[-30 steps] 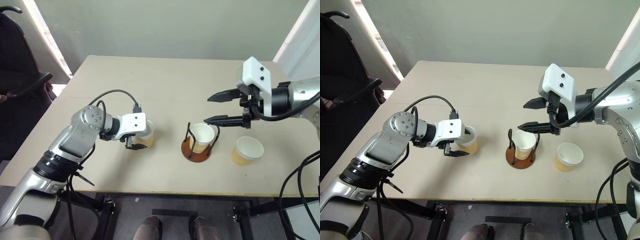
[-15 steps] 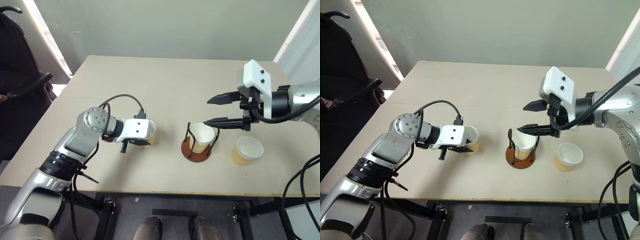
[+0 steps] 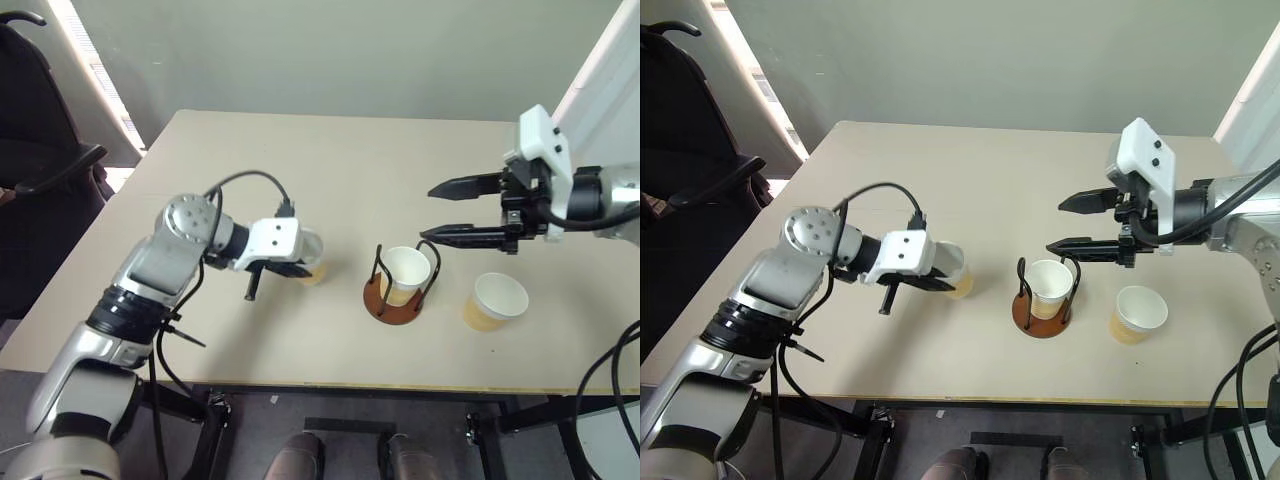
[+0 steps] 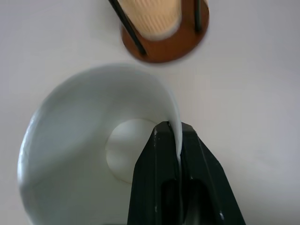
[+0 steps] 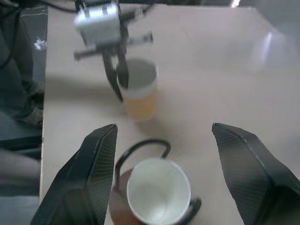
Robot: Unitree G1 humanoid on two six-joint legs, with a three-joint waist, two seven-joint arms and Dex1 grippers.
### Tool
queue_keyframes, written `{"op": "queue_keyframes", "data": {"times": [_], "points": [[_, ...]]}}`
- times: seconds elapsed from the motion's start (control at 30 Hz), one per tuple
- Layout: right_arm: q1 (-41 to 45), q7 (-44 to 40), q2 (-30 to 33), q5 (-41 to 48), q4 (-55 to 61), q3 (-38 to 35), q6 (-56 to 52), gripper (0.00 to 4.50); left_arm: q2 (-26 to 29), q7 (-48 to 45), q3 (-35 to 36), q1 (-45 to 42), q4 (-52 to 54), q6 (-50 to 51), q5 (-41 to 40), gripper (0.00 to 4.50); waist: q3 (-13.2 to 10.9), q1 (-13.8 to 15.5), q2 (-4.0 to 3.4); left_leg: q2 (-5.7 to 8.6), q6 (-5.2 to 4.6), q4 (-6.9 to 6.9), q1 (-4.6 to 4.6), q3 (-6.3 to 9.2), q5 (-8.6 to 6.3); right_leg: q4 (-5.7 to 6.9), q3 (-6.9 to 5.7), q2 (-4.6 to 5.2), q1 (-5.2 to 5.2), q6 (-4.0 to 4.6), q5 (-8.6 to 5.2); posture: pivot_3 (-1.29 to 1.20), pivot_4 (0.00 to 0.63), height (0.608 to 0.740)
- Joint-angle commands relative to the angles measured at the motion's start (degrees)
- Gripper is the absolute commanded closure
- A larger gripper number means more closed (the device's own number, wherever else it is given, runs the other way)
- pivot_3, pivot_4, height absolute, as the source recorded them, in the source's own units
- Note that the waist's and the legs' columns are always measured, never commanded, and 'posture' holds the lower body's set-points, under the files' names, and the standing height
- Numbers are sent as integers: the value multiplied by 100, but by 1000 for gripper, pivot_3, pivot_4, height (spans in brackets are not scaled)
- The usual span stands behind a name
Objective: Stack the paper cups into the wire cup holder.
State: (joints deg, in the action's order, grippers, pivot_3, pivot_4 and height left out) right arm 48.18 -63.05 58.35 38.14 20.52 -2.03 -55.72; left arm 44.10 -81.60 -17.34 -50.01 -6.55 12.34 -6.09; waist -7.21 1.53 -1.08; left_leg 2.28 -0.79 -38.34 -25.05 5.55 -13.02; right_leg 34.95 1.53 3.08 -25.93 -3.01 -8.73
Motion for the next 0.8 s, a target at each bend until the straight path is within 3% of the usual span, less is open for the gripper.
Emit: {"op": "queue_keyframes", "data": {"times": [0.03, 0.37, 0.53, 0.8], "points": [[-7, -195, 239, 119, -232, -357, 85, 1157, -35, -264, 276, -432, 233, 243, -391, 4482, 0, 0, 0, 0, 0, 0, 0, -1, 0, -1, 0, 0, 0, -2, 1, 0, 150, 740], [-823, -1029, 1259, 90, -74, -563, 503, 1157, -651, -861, 32, -1768, -321, 193, -558, 4482, 0, 15, 0, -1, -10, -7, -8, -5, -6, -3, 1, 3, 0, -14, 3, 0, 150, 740], [-1010, -1047, 1483, 424, 289, -1031, 305, 1157, -984, -1075, -191, -2074, -563, -15, -538, 4482, 0, 12, -1, -1, -61, -17, -9, -6, -36, -3, 2, 2, 2, -25, 3, 0, 150, 740], [-1755, -455, 1412, 813, 827, -1825, -96, 1157, -1447, -1090, -590, -2731, -1375, -551, -721, 4482, 0, 33, -1, 2, -52, -73, -29, -10, -39, -7, 4, 3, 10, -50, 1, 0, 150, 740]]}}
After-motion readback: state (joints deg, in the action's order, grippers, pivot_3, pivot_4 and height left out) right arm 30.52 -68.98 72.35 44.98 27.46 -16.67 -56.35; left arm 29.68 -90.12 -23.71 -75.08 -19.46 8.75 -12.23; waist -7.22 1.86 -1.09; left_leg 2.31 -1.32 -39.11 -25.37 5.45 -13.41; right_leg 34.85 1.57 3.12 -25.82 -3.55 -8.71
